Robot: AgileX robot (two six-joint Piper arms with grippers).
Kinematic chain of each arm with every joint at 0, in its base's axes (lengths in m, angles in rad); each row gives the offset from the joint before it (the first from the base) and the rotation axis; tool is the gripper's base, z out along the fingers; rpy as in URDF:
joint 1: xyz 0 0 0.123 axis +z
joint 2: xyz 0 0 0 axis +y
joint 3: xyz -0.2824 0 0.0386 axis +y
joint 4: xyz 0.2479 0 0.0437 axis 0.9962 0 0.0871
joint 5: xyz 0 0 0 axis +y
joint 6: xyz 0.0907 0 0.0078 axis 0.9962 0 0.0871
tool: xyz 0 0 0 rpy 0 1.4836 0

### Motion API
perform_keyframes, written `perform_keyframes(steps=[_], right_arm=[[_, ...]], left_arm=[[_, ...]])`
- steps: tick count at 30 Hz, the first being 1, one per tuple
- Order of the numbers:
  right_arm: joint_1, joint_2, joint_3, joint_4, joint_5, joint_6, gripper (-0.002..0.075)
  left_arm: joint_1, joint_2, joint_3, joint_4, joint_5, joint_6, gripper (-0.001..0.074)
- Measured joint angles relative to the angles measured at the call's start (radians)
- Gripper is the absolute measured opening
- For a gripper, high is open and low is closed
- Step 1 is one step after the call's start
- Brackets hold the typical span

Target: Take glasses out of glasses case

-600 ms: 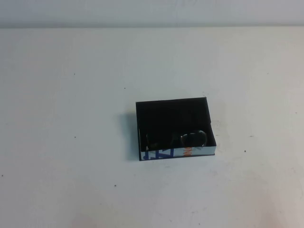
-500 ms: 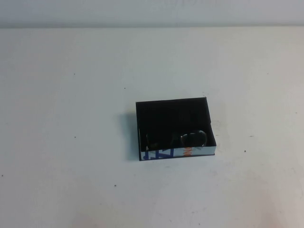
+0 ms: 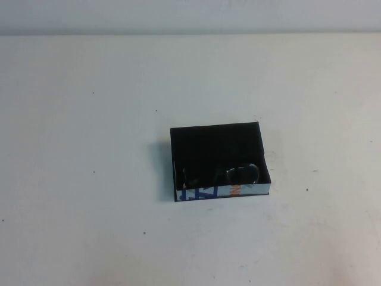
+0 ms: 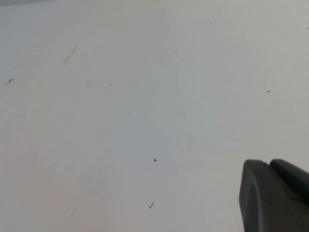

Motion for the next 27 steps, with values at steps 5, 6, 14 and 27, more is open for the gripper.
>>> perform_keyframes(steps=[5, 6, 14, 27], right_arm=[[0.000, 0.000, 0.000, 0.002, 0.000, 0.000, -0.0018], [0.000, 0.000, 0.000, 0.004, 0.000, 0.000, -0.0018], [0.000, 0.000, 0.000, 0.055, 0.000, 0.000, -0.0018], [0.000, 0.059, -0.494, 0.197, 0.248, 0.023, -0.0018]], left_arm=[[0.000, 0.000, 0.000, 0.000, 0.000, 0.000, -0.0005], [0.000, 0.000, 0.000, 0.000, 0.000, 0.000, -0.0005], [0.000, 0.000, 0.000, 0.000, 0.000, 0.000, -0.0005], [0.000, 0.000, 0.000, 0.000, 0.000, 0.000, -0.0005]])
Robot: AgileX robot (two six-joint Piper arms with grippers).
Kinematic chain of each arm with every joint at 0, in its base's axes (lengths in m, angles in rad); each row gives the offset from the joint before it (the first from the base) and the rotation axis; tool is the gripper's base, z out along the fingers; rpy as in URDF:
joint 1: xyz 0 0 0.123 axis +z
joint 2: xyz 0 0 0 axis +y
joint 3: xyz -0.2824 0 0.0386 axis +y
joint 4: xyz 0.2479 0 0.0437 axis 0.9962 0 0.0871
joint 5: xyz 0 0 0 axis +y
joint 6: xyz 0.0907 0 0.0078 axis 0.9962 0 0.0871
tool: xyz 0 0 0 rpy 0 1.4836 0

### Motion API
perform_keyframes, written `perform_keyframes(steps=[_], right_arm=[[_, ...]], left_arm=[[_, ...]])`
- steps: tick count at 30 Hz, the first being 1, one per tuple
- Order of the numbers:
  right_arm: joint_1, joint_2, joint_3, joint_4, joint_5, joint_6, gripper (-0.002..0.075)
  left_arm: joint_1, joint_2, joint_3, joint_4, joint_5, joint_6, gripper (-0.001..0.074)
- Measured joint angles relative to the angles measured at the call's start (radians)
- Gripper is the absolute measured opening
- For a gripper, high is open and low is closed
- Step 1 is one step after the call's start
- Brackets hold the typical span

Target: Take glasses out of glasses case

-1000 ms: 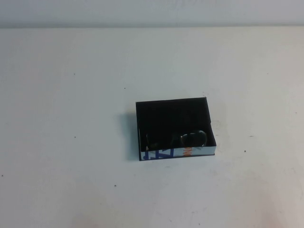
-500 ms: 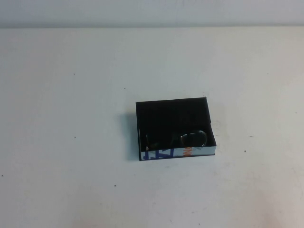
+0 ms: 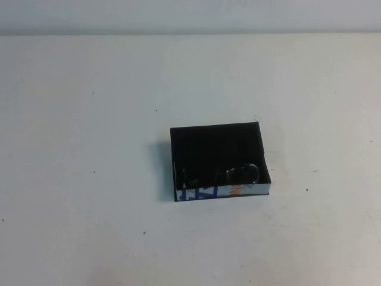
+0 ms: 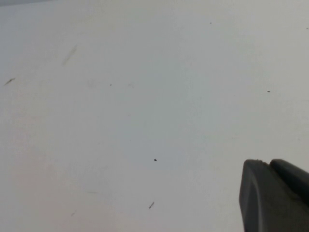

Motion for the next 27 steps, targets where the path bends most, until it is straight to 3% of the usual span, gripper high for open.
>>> perform_keyframes(steps=[7, 11, 20, 24, 27], right_arm=[[0.000, 0.299, -0.088, -0.014, -0.069, -0.004, -0.0018], [0.000, 0.485, -0.142, 0.026, -0.039, -0.125, -0.0018], [0.005, 1.063, -0.612, 0.107, 0.431, -0.618, -0.0018], [0.065, 1.292, -0.820, 0.075, 0.615, -0.779, -0.0018], [0.141, 1.430, -0.930, 0.013, 0.655, -0.882, -0.0016]], left_arm=[[0.000, 0.000, 0.000, 0.000, 0.000, 0.000, -0.0005], [0.000, 0.000, 0.000, 0.000, 0.000, 0.000, -0.0005], [0.000, 0.000, 0.000, 0.000, 0.000, 0.000, -0.0005], [0.000, 0.000, 0.000, 0.000, 0.000, 0.000, -0.0005], [0.000, 0.000, 0.000, 0.000, 0.000, 0.000, -0.0005]])
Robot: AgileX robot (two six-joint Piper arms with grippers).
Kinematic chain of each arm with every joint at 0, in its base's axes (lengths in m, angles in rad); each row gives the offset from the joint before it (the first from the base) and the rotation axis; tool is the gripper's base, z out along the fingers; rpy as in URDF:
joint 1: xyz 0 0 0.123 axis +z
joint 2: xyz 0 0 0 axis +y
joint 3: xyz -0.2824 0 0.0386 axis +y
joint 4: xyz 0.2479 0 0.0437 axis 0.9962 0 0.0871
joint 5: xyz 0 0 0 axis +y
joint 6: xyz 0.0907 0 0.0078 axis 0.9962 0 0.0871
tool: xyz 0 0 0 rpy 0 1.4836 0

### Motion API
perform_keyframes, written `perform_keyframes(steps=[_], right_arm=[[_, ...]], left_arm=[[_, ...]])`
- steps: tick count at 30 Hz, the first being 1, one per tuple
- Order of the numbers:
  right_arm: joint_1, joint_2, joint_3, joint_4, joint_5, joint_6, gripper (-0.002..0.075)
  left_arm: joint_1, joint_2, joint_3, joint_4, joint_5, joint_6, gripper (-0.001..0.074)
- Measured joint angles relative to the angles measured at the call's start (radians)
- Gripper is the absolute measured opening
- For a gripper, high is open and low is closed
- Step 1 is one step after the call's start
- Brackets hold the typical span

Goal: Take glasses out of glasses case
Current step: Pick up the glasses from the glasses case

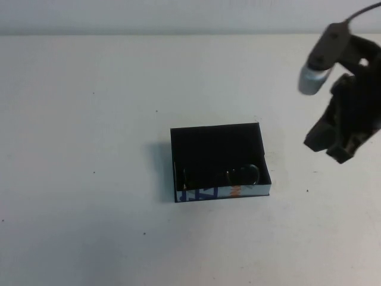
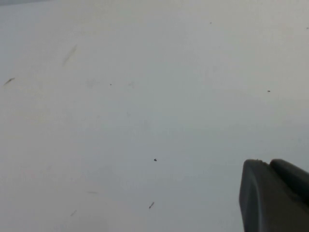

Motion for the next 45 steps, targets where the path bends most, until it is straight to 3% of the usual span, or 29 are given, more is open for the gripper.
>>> perform_keyframes(steps=[5, 11, 14, 45], right_arm=[[0.107, 0.168, -0.132, -0.060, 0.008, -0.128, 0.0038], [0.212, 0.345, -0.241, -0.110, 0.009, -0.282, 0.0265], [0.259, 0.414, -0.280, -0.152, -0.014, -0.310, 0.0316], [0.268, 0.641, -0.359, -0.197, -0.199, -0.300, 0.0293]], left_arm=[[0.000, 0.000, 0.000, 0.000, 0.000, 0.000, -0.0005], [0.000, 0.000, 0.000, 0.000, 0.000, 0.000, -0.0005], [0.000, 0.000, 0.000, 0.000, 0.000, 0.000, -0.0005], [0.000, 0.000, 0.000, 0.000, 0.000, 0.000, -0.0005]])
